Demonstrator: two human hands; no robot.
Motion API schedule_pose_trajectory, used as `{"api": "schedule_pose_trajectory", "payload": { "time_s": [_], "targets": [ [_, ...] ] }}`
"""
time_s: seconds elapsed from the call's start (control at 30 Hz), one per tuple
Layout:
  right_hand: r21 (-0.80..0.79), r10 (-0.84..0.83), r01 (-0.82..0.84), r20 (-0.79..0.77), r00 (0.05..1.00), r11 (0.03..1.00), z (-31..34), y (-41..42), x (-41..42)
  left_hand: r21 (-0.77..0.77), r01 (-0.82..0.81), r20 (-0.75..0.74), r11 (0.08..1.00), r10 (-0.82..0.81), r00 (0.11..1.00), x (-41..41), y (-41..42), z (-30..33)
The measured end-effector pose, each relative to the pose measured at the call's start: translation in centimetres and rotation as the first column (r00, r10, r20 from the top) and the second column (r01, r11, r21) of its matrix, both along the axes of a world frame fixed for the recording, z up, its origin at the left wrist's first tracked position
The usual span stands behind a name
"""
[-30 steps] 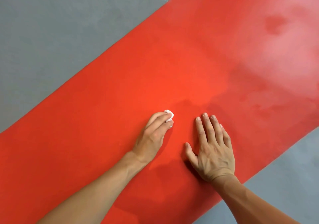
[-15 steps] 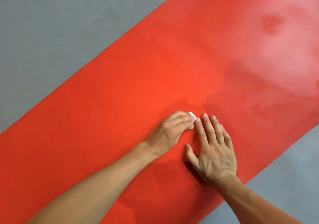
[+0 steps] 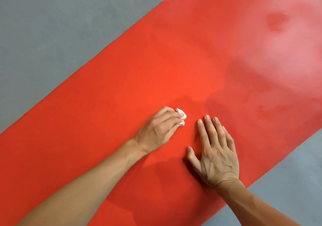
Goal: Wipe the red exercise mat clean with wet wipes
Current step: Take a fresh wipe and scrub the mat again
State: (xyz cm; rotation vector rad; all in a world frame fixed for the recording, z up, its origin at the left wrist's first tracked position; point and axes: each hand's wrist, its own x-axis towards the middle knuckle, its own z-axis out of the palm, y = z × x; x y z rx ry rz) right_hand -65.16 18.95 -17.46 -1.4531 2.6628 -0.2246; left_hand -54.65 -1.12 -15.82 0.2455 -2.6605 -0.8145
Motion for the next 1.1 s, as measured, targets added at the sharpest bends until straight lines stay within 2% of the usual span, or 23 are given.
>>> {"api": "schedule_pose_trajectory", "payload": {
  "time_s": [0.07, 0.13, 0.17, 0.23, 0.27, 0.33, 0.4, 0.43, 0.47, 0.5, 0.57, 0.6, 0.63, 0.67, 0.77, 0.83, 0.87, 0.93, 1.0, 1.03, 1.07, 1.1],
  "targets": [
    [0.002, 0.002, -0.002, 0.000, 1.000, 1.000, 0.0, -0.1, 0.0, -0.065, -0.253, -0.022, 0.965, 0.252, 0.967, 0.8, -3.8, -0.1],
    [0.005, -0.001, 0.001, 0.002, 1.000, 1.000, 0.0, -0.1, -0.1, -0.061, -0.530, -0.050, 0.846, 0.527, 0.848, 0.6, -6.7, 0.0],
    [0.008, 0.000, 0.000, 0.001, 1.000, 1.000, 0.0, -0.1, -0.1, -0.029, -0.600, -0.053, 0.799, 0.598, 0.800, 0.0, -6.6, 0.0],
    [0.009, -0.002, 0.002, 0.007, 1.000, 1.000, 0.1, -0.1, 0.0, 0.044, -0.590, -0.062, 0.806, 0.591, 0.804, -1.8, -3.1, -0.1],
    [0.006, -0.003, 0.003, 0.005, 1.000, 1.000, 0.1, -0.1, 0.0, 0.072, -0.514, -0.071, 0.855, 0.518, 0.852, -2.5, -0.5, 0.1],
    [-0.003, -0.002, 0.002, -0.009, 1.000, 1.000, 0.0, 0.1, 0.0, 0.087, -0.261, -0.069, 0.962, 0.267, 0.961, -1.9, 4.2, 0.4],
    [-0.015, -0.001, 0.001, -0.013, 1.000, 1.000, -0.2, 0.0, -0.1, 0.023, -0.074, -0.027, 0.997, 0.074, 0.997, 0.6, 3.6, 0.2],
    [-0.005, -0.002, 0.002, -0.015, 1.000, 1.000, -0.2, 0.1, -0.1, 0.000, -0.077, 0.004, 0.997, 0.077, 0.997, 1.9, 1.5, 0.1],
    [0.008, -0.003, 0.003, -0.015, 1.000, 1.000, -0.1, 0.0, 0.0, -0.027, -0.170, 0.022, 0.985, 0.171, 0.985, 3.3, -0.9, 0.2],
    [0.016, -0.006, 0.006, -0.011, 1.000, 1.000, -0.1, 0.0, 0.1, -0.059, -0.328, 0.021, 0.943, 0.330, 0.944, 4.4, -3.4, 0.4],
    [0.030, -0.011, 0.011, -0.005, 1.000, 0.999, 0.0, -0.1, 0.1, -0.069, -0.601, 0.031, 0.796, 0.604, 0.797, 6.0, -6.1, 0.7],
    [0.030, -0.011, 0.011, -0.002, 1.000, 0.999, 0.0, -0.2, 0.2, -0.053, -0.666, 0.030, 0.744, 0.668, 0.744, 6.0, -5.5, 0.7],
    [0.026, -0.015, 0.015, 0.004, 1.000, 1.000, 0.0, -0.2, 0.1, -0.031, -0.681, 0.019, 0.732, 0.681, 0.732, 5.3, -3.7, 0.6],
    [0.025, -0.020, 0.019, 0.011, 1.000, 0.999, 0.0, -0.1, 0.2, 0.006, -0.648, 0.023, 0.761, 0.648, 0.761, 4.5, -1.1, 0.5],
    [0.004, -0.021, 0.021, 0.012, 1.000, 1.000, 0.0, -0.1, 0.2, 0.081, -0.366, 0.010, 0.927, 0.367, 0.930, 4.0, 6.3, 0.6],
    [0.002, -0.018, 0.018, 0.011, 1.000, 1.000, -0.1, -0.1, 0.2, 0.074, -0.233, 0.030, 0.970, 0.232, 0.972, 5.1, 6.1, 0.4],
    [0.007, -0.019, 0.018, 0.011, 1.000, 1.000, -0.1, -0.1, 0.2, 0.046, -0.240, 0.042, 0.970, 0.239, 0.970, 5.7, 4.5, 0.2],
    [0.014, -0.023, 0.023, 0.011, 1.000, 1.000, -0.1, -0.1, 0.2, -0.017, -0.459, 0.036, 0.888, 0.459, 0.888, 6.5, 0.5, 0.3],
    [0.017, -0.019, 0.019, 0.001, 1.000, 1.000, -0.1, -0.1, 0.2, -0.022, -0.720, 0.016, 0.694, 0.720, 0.694, 6.5, -2.1, 0.4],
    [0.018, -0.016, 0.016, 0.001, 1.000, 1.000, -0.1, -0.1, 0.2, -0.009, -0.778, 0.007, 0.628, 0.778, 0.628, 5.9, -1.7, 0.4],
    [0.017, -0.015, 0.015, 0.001, 1.000, 1.000, -0.2, -0.1, 0.2, 0.000, -0.781, -0.005, 0.625, 0.781, 0.625, 4.9, -0.1, 0.2],
    [0.017, -0.016, 0.016, 0.000, 1.000, 1.000, -0.2, -0.1, 0.2, 0.022, -0.730, 0.001, 0.683, 0.730, 0.684, 3.8, 2.2, 0.2]
  ]
}}
